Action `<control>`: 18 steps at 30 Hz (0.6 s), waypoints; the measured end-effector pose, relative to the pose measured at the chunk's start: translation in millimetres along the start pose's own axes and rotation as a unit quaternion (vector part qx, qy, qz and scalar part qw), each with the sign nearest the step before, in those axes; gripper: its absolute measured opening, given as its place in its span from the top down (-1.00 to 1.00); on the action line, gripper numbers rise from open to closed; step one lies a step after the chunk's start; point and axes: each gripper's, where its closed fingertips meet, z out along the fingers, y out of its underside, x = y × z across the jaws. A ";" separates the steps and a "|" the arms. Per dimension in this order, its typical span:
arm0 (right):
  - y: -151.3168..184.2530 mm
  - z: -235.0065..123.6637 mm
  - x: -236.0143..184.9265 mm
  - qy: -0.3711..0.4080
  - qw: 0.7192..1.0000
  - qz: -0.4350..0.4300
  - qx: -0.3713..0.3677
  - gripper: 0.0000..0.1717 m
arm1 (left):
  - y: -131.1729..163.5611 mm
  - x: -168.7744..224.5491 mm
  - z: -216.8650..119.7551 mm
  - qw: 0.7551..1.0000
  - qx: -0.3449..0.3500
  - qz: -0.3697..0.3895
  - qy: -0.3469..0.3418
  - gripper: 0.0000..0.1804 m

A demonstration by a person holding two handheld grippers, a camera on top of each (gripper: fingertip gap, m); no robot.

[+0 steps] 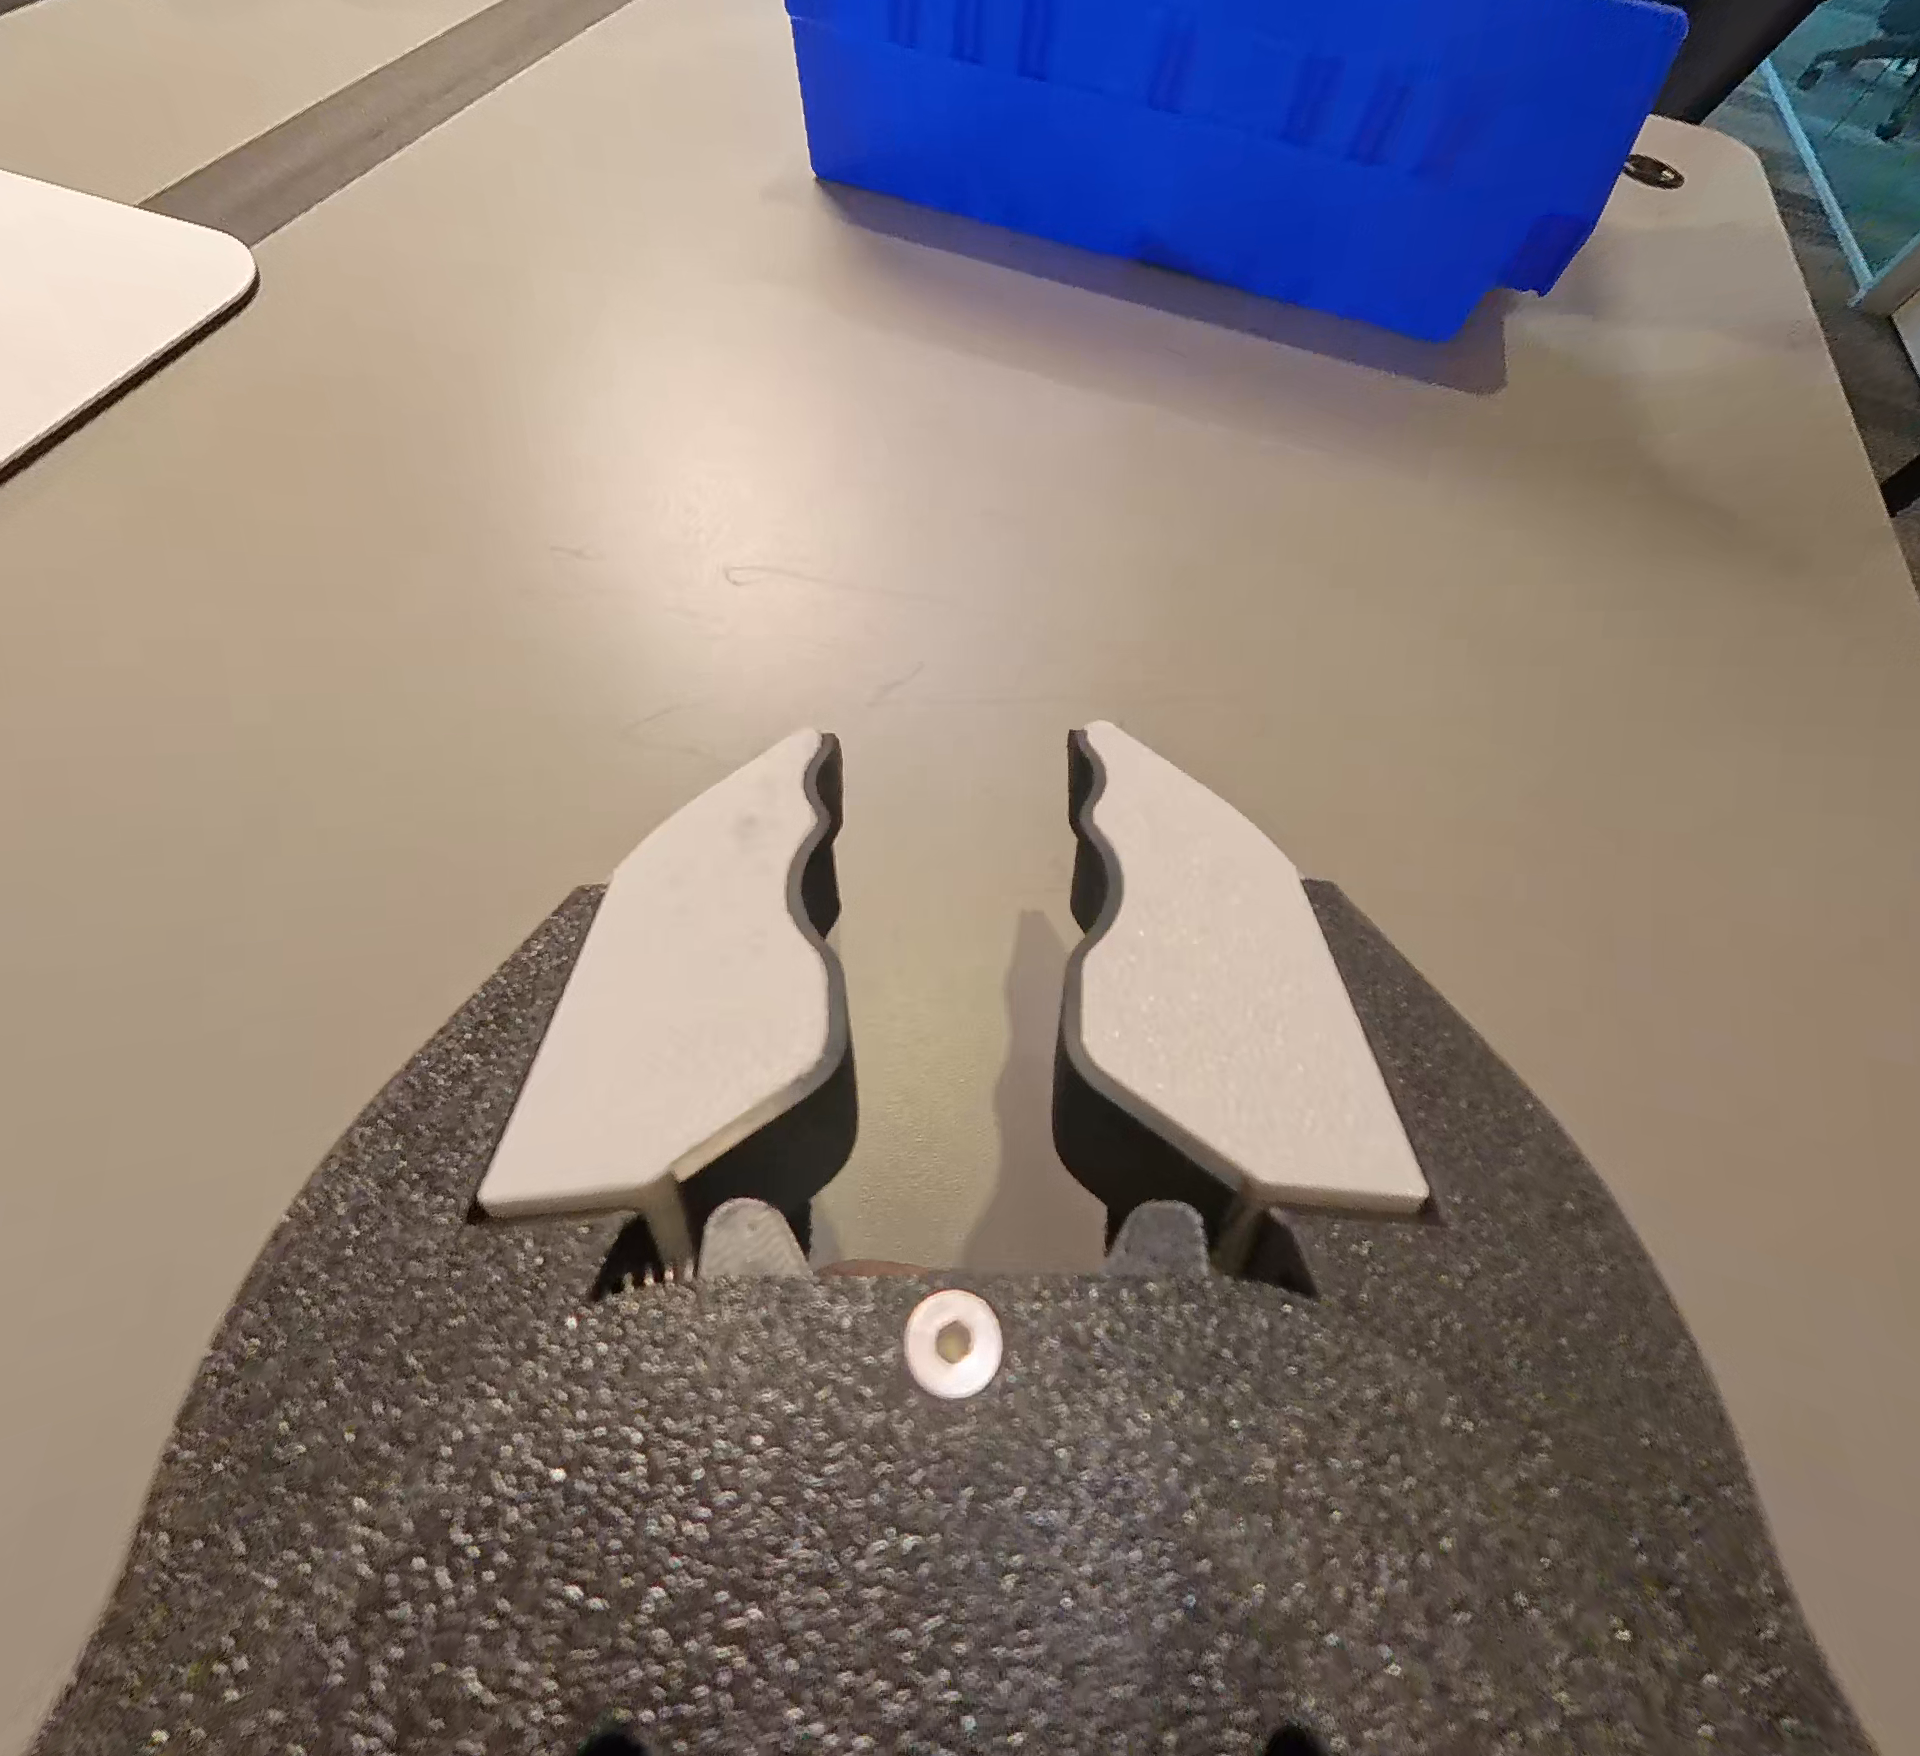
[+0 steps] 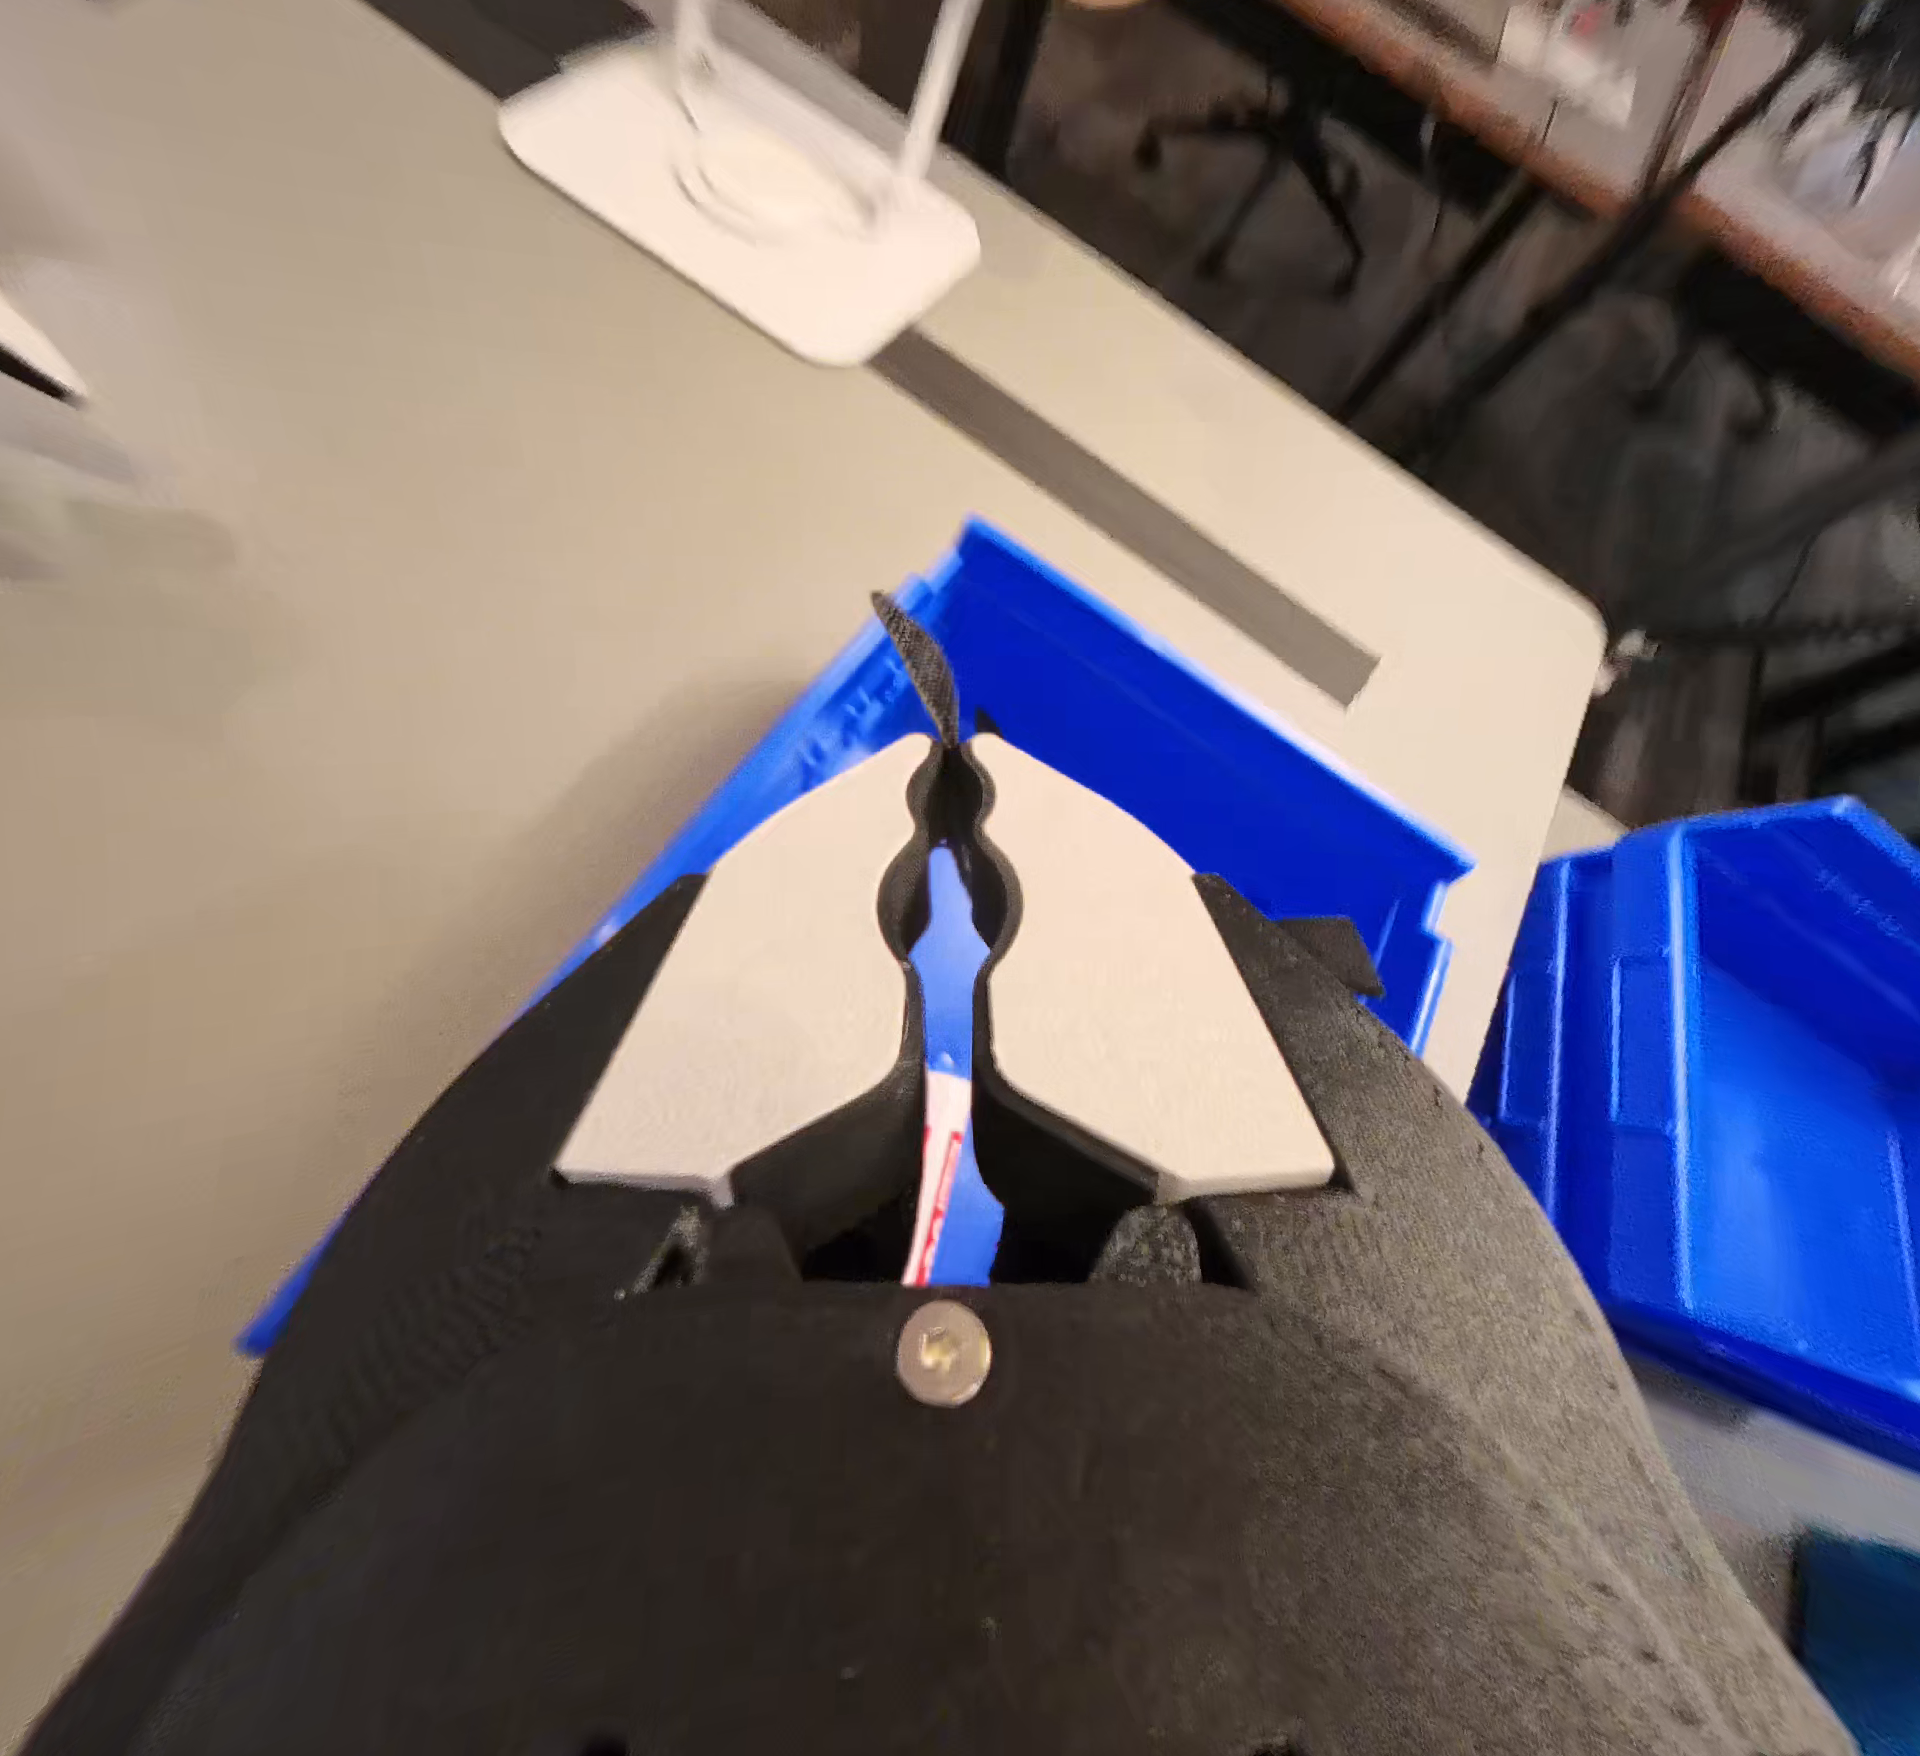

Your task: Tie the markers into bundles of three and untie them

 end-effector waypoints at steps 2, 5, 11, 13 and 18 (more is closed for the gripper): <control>29.5 27.5 17.4 0.000 0.998 0.022 -0.057 0.98 | 0.5 -0.5 -0.2 1.000 -0.001 -0.002 -0.002 0.53; 72.1 63.5 32.2 -0.006 0.990 0.037 -0.138 0.97 | 1.2 -1.5 -0.5 1.000 -0.002 -0.006 -0.003 0.53; 112.8 108.5 31.1 -0.028 0.972 -0.013 -0.234 0.98 | 1.0 -3.2 -1.9 1.000 0.001 -0.018 0.002 0.54; 119.1 118.9 25.4 -0.036 0.966 -0.039 -0.253 0.98 | 1.6 -3.3 -2.3 1.000 0.000 -0.020 0.003 0.54; 115.7 133.2 23.1 -0.021 0.965 -0.064 -0.252 0.77 | 2.3 -3.8 -2.8 1.000 -0.001 -0.022 0.004 0.54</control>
